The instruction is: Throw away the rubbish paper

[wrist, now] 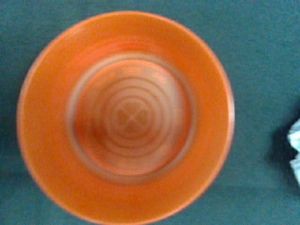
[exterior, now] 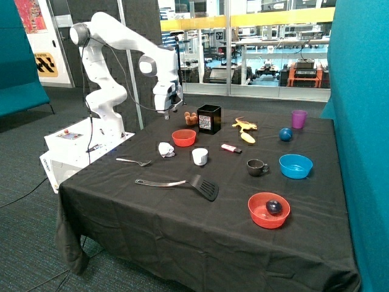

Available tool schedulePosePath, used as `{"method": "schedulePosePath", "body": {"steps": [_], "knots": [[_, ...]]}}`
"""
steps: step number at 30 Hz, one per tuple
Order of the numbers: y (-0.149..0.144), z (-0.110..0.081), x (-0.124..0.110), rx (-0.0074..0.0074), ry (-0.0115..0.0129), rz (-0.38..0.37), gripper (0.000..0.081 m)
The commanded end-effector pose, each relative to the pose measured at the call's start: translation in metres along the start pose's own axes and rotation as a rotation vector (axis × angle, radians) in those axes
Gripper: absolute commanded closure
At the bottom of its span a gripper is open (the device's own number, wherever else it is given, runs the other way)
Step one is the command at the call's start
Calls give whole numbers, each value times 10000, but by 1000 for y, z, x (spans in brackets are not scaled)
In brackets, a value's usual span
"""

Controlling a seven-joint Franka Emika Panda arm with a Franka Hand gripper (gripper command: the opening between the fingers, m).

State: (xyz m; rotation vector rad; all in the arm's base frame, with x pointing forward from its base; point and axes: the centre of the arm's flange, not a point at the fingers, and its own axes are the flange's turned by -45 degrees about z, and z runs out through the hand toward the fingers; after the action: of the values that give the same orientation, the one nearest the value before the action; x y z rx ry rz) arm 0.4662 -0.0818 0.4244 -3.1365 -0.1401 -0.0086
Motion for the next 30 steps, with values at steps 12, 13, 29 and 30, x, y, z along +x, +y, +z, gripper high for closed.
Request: {"method": "schedulePosePath", "body": {"steps": [12, 13, 29, 30], "knots": [[68, 14, 13, -18, -56, 415, 110], [71, 15, 13, -18, -55, 455, 111], [99, 52, 5, -19, -55, 932, 90], [98, 56, 6, -19, -55, 946, 88]]}}
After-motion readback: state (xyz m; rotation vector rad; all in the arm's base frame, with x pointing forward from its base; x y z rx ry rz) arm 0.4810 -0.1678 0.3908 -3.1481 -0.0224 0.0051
